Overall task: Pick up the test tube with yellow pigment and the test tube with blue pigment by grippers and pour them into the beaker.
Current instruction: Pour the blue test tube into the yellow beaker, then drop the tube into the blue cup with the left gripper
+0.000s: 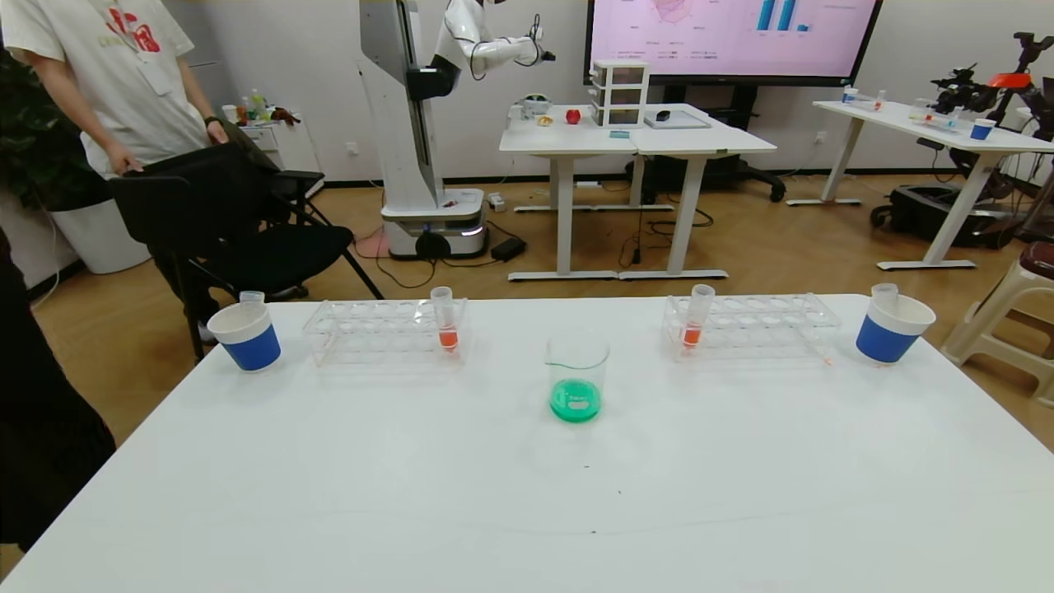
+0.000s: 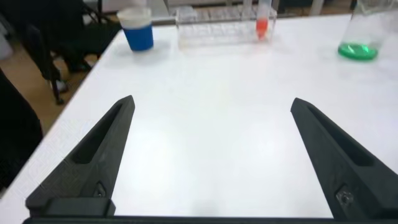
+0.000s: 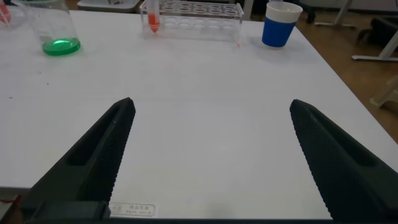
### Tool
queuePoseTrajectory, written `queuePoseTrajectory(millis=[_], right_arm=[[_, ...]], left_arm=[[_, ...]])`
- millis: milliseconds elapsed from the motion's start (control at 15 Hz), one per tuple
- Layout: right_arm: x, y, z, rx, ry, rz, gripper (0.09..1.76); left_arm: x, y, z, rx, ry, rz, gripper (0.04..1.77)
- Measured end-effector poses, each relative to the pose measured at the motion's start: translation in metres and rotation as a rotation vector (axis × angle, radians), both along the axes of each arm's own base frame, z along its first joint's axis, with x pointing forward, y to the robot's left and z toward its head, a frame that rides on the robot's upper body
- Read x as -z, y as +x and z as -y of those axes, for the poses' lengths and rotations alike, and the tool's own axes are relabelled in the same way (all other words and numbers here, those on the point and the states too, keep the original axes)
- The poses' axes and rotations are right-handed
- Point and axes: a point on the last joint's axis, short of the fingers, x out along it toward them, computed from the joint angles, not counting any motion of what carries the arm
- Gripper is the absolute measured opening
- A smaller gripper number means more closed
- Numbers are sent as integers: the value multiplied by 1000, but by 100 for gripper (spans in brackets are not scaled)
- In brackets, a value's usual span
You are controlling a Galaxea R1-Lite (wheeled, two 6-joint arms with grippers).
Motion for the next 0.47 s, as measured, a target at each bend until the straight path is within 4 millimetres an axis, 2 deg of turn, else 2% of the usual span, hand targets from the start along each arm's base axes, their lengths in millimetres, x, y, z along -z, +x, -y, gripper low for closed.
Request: queuePoseTrajectory(millis=[467], right_arm=[[0, 0, 0, 2, -1, -1, 174]], left_arm=[[3, 1, 0, -9, -38, 0, 175]])
